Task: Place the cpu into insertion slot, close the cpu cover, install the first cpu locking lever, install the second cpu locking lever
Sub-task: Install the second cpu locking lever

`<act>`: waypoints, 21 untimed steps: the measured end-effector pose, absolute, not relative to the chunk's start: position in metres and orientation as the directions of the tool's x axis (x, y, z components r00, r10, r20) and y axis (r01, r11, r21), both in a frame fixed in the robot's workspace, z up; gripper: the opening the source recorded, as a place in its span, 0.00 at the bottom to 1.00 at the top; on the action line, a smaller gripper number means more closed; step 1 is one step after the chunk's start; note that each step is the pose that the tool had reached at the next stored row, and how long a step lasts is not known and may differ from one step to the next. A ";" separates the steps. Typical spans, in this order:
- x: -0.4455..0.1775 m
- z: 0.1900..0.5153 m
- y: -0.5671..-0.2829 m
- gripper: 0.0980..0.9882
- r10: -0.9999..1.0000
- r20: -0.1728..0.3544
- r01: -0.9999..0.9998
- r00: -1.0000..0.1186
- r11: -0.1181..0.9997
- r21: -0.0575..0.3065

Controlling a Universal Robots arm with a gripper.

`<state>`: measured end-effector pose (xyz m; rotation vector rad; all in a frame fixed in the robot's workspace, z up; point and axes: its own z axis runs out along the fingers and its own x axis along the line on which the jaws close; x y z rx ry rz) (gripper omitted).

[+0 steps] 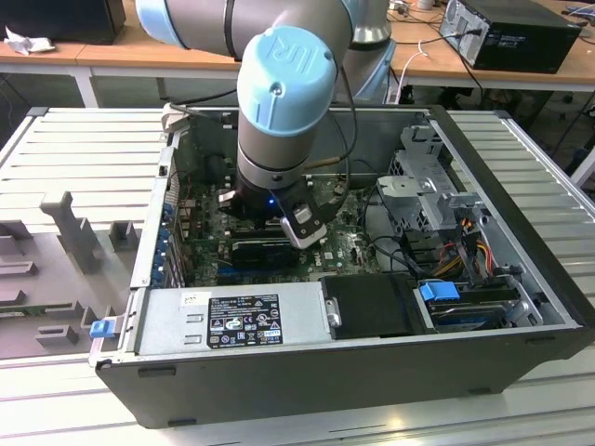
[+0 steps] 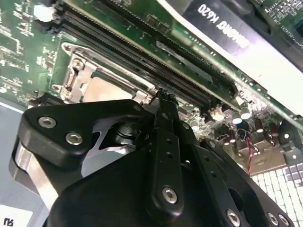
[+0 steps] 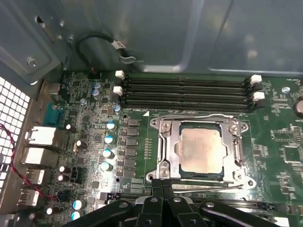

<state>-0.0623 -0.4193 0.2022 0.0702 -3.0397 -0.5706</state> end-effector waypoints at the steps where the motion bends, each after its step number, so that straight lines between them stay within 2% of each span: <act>1: -0.063 0.200 -0.419 0.01 -0.054 0.039 -0.036 -0.998 0.930 0.365; 4: -0.068 0.196 -0.419 0.01 -0.054 0.038 -0.036 -0.998 0.924 0.381; 11: -0.068 0.191 -0.420 0.01 -0.054 0.037 -0.036 -0.998 0.920 0.391; 21: -0.070 0.189 -0.415 0.01 -0.055 0.037 -0.036 -0.998 0.919 0.393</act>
